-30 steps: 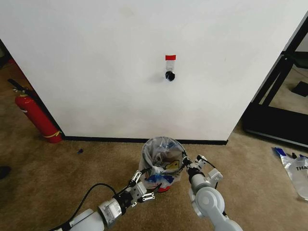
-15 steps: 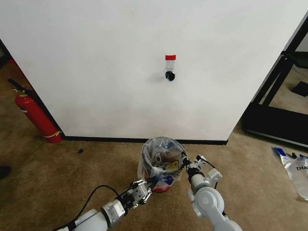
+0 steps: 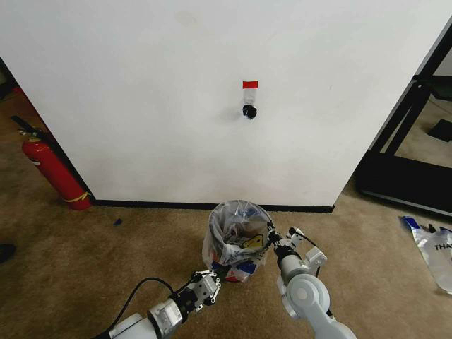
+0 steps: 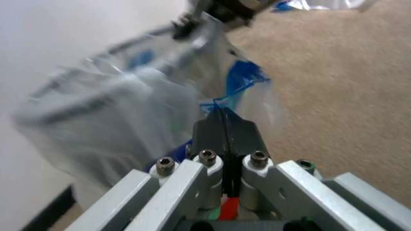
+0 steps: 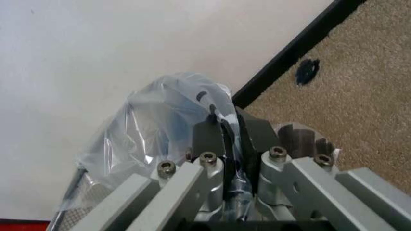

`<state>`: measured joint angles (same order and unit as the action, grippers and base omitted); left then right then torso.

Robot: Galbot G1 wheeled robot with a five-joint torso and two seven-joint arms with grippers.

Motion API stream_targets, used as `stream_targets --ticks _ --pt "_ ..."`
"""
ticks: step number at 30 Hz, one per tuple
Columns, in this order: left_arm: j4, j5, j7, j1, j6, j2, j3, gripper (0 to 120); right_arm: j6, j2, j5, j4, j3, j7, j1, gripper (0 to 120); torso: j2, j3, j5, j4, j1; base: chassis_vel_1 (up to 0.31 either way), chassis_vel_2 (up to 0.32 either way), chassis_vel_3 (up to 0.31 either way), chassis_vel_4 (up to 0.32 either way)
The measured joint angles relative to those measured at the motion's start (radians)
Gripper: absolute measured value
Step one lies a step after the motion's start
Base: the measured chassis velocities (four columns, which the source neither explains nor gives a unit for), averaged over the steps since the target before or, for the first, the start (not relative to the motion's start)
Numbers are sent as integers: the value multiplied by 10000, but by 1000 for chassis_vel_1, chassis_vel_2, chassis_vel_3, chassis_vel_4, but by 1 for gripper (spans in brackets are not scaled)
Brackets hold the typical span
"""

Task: Pick up the garbage bag from the wall and place it over the trash bin.

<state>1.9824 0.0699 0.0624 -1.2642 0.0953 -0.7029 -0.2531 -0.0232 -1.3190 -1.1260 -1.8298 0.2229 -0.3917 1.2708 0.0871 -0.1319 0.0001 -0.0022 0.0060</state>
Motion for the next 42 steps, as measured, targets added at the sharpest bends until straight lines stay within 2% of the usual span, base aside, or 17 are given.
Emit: stream_targets --ticks 4,11,22,31,37,42 --pt "-281 -232 -15 18 83 -158 -357 0 0 -10 -99 -104 18 -40 15 1 0 0 -1 0 0 0 0 0 0" --pt "-1230 -357 -6 456 117 -801 -1016 0 -69 -23 -384 -397 38 -134 104 1 -2 0 -2 0 0 0 0 0 0" --pt "-2549 34 73 1152 24 -1551 -1101 0 -150 -120 -459 -482 11 -200 197 1 -1 0 -1 -1 0 0 0 0 0" --pt "-3000 58 59 1071 -16 -1620 -1211 0 -157 -36 -456 -584 26 -266 191 1 -1 0 0 0 0 0 0 0 0" --pt "-3511 112 80 1143 -72 -1952 -1235 0 -166 -72 -440 -618 -3 -268 238 1 -2 0 -2 -1 0 0 0 0 0" --pt "-3314 32 239 838 -43 -1892 -1170 0 -160 -106 -407 -540 4 -250 284 1 -2 0 -2 -1 0 0 0 0 0"
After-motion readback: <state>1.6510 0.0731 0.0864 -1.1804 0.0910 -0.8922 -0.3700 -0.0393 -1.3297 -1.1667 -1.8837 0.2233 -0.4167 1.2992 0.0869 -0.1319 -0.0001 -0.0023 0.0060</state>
